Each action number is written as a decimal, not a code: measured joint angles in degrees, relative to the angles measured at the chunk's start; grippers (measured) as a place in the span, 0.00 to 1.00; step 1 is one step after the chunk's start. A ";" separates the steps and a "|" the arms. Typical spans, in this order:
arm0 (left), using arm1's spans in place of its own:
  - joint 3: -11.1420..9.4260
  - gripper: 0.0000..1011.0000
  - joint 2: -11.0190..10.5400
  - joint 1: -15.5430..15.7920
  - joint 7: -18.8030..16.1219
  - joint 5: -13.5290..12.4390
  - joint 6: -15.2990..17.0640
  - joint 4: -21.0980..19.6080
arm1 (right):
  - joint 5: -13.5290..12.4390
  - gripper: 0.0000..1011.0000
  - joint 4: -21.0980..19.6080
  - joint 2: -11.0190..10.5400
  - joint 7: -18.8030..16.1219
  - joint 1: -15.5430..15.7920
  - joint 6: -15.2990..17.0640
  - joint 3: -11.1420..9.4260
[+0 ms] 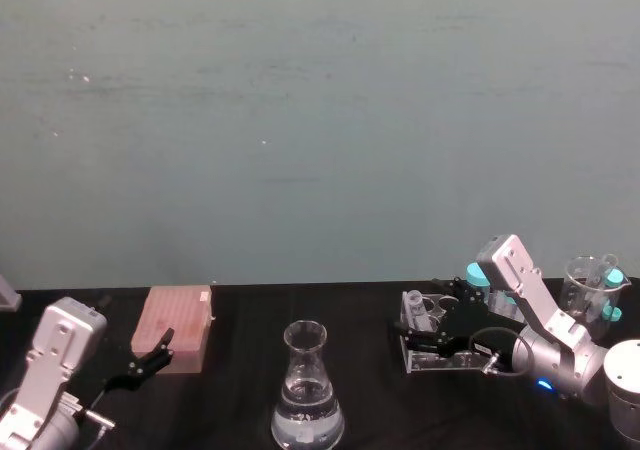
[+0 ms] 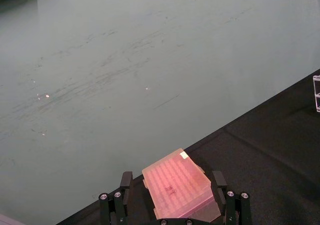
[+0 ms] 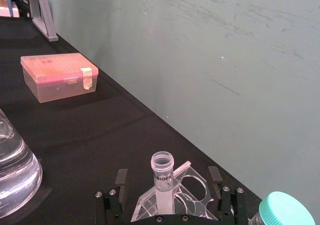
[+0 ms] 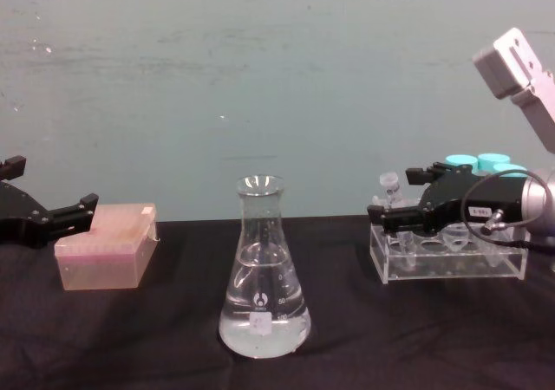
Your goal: Pour the liquid from the test tube into the beaker using one hand.
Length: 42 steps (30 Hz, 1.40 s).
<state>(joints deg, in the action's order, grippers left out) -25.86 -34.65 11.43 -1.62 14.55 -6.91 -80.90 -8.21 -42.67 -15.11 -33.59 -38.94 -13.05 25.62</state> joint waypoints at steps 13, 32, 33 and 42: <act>0.00 0.99 0.00 0.00 0.00 0.00 0.00 0.00 | -0.11 0.88 0.07 0.00 -0.06 -0.05 0.07 0.06; 0.00 0.99 0.00 0.00 0.00 0.00 0.00 0.00 | -0.11 0.30 0.09 0.00 -0.14 -0.07 0.10 0.07; 0.00 0.99 0.00 0.00 0.00 0.00 0.00 0.00 | -0.11 0.25 0.09 0.00 -0.14 -0.07 0.10 0.07; 0.00 0.99 0.00 0.00 0.00 0.00 0.00 0.00 | -0.11 0.19 0.09 0.00 -0.15 -0.07 0.10 0.07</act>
<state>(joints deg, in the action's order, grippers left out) -25.86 -34.64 11.43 -1.62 14.55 -6.91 -80.90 -8.32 -42.58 -15.11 -33.74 -39.02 -12.95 25.68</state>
